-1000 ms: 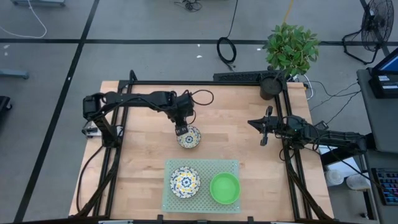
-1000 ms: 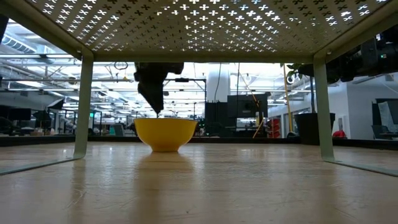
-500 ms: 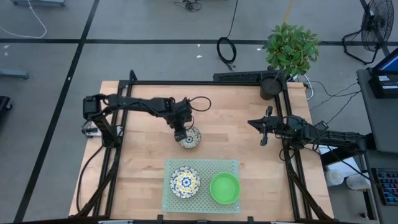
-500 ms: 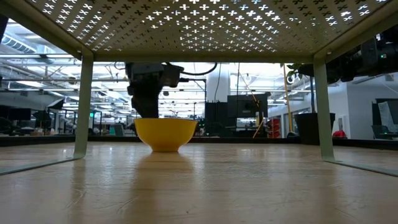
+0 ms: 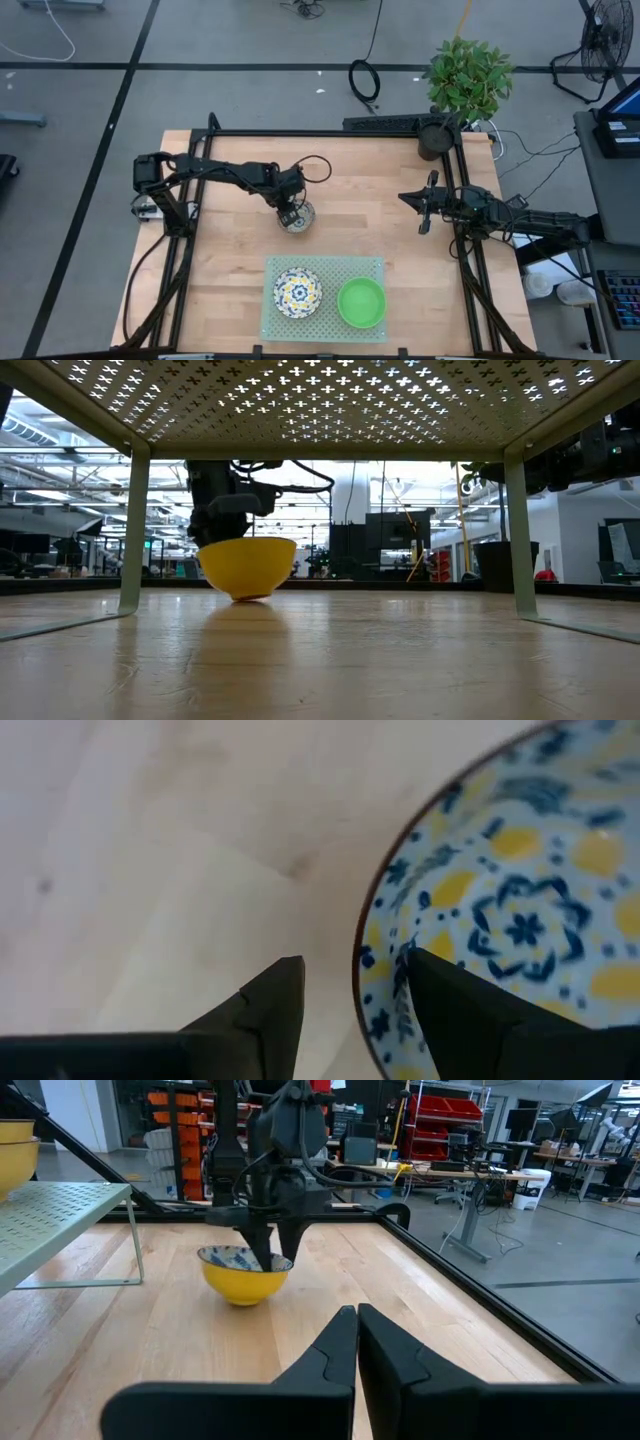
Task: Pick & Place Mini bowls
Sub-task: Stack the top yellow patterned bowl on the yellow patterned bowl on the shelf
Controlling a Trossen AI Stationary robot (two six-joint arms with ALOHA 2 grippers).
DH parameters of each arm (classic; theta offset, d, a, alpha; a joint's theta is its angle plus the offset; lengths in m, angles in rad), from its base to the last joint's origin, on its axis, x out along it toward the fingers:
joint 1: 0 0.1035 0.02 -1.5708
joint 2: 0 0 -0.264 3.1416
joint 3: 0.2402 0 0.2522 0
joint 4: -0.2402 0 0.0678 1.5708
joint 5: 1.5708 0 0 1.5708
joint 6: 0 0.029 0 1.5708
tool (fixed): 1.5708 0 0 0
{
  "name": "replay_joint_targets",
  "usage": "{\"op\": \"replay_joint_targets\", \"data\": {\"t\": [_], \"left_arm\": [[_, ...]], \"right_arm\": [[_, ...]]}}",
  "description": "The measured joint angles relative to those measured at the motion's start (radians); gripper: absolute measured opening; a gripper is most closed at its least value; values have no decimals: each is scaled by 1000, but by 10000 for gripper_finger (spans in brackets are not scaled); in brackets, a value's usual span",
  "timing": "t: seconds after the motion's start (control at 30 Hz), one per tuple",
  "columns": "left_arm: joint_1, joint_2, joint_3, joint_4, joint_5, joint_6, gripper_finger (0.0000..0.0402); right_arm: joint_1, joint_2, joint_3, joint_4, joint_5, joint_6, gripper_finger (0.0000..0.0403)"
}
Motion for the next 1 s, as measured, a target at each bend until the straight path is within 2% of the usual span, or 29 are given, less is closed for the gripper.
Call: {"op": "replay_joint_targets", "data": {"t": [0.33, 0.53, 0.67, 1.0], "left_arm": [[4, -7, 0, -5, -15, 2, 182], [4, -73, -1, -7, 0, 43, 182], [4, -123, -1, 3, 46, 71, 182], [1, -196, -17, 32, 51, 129, 182]], "right_arm": [[0, 0, 0, 0, 0, 0, 0], [0, 0, 0, 0, 0, 0, 0], [0, 0, 0, 0, 0, 0, 0], [0, 0, 0, 0, 0, 0, 0]]}}
